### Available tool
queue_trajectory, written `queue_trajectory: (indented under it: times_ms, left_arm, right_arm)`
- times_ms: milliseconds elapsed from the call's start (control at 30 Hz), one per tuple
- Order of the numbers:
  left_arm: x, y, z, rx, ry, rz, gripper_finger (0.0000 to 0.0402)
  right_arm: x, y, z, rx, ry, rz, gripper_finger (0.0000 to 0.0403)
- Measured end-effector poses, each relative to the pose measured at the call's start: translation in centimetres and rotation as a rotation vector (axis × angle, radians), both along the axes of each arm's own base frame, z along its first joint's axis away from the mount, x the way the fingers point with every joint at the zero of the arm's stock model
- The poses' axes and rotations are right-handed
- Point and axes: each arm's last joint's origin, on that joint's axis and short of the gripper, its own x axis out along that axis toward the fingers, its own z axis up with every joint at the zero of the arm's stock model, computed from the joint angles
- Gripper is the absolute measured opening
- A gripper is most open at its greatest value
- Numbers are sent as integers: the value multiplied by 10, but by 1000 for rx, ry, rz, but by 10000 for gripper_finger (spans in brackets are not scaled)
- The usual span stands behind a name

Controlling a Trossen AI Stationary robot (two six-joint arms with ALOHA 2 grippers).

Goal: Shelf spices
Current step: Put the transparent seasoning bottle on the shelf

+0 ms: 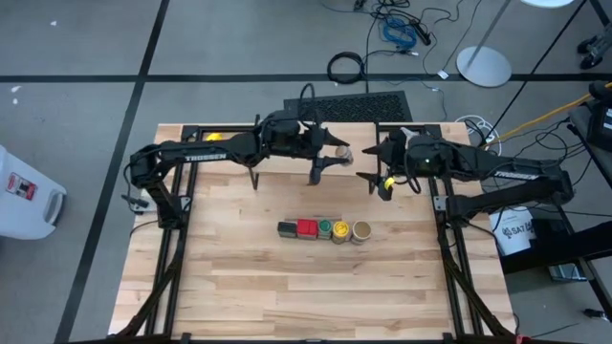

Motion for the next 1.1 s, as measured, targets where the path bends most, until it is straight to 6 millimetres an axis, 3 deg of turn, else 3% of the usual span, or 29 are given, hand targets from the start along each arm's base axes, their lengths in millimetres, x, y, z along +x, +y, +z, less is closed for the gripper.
queue_trajectory:
  times_ms: [633, 1100]
  left_arm:
    - [3, -1, -4, 37, 7, -63, 183]
    - [2, -1, -7, 50, 38, -66, 183]
  right_arm:
    - [29, -29, -13, 54, -10, 80, 297]
    - [36, -33, -15, 40, -29, 126, 293]
